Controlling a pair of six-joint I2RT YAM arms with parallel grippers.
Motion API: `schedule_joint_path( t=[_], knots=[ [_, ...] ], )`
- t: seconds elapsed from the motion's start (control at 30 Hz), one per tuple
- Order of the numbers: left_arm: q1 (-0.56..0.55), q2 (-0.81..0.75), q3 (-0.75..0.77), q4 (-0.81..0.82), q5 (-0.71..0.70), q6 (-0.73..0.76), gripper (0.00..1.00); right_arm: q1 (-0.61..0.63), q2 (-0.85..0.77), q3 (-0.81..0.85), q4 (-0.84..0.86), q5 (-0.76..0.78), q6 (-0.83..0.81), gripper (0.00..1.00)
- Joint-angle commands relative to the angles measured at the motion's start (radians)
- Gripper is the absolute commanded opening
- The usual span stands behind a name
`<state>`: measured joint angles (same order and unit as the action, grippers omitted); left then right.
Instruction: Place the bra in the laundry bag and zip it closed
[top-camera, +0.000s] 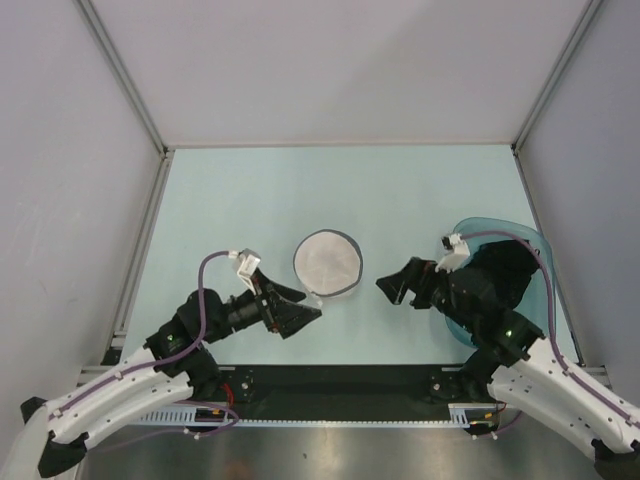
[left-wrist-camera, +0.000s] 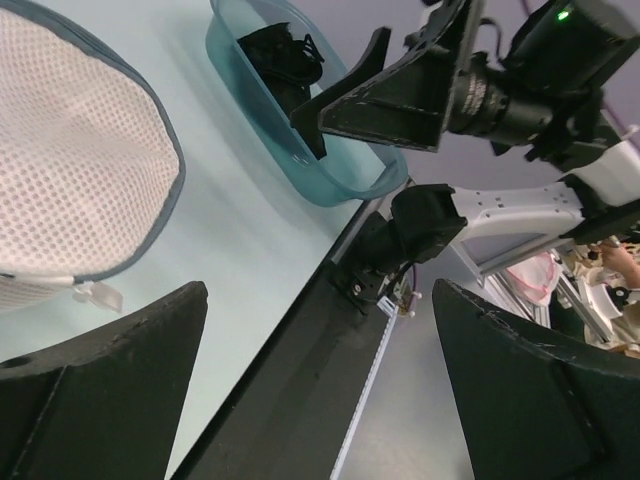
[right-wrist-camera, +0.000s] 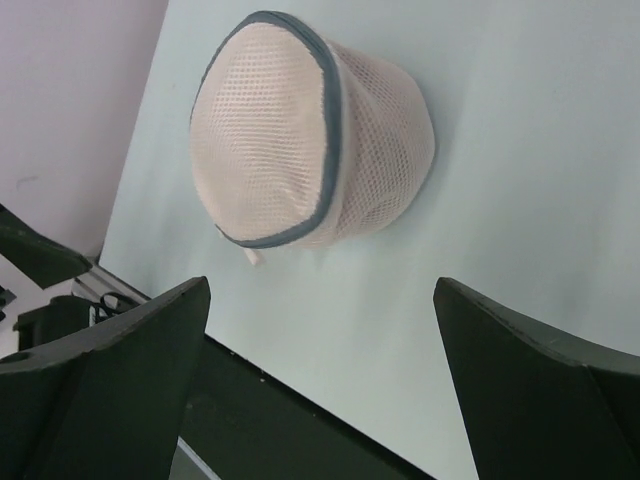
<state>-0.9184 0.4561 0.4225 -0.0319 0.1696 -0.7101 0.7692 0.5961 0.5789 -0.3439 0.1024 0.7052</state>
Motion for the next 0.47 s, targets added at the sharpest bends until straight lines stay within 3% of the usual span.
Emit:
schedule_joint_path(
  t=[0.0, 0.13, 0.27, 0.4, 0.43],
  knots=[
    [-0.059, -0.135, -0.14, 0.136, -0.093, -0.043, 0.99, 0.013, -0.165, -0.152, 0.095, 0.039, 0.086, 1.0],
    [-0.065, -0.351, -0.313, 0.318, -0.036, -0.103, 0.99, 0.018, -0.344, -0.266, 0.121, 0.013, 0.128, 1.0],
    [-0.066, -0.598, -0.453, 0.36, 0.0, -0.173, 1.0, 0.021, -0.552, -0.359, 0.125, -0.001, 0.151, 1.0],
    [-0.066, -0.492, -0.578, 0.625, 0.071, -0.25, 0.99, 0.022, -0.53, -0.402, 0.192, -0.064, 0.151, 1.0],
    [-0.068, -0.487, -0.605, 0.8, 0.071, -0.322, 1.0, 0.024, -0.535, -0.406, 0.227, -0.099, 0.145, 1.0]
  ],
)
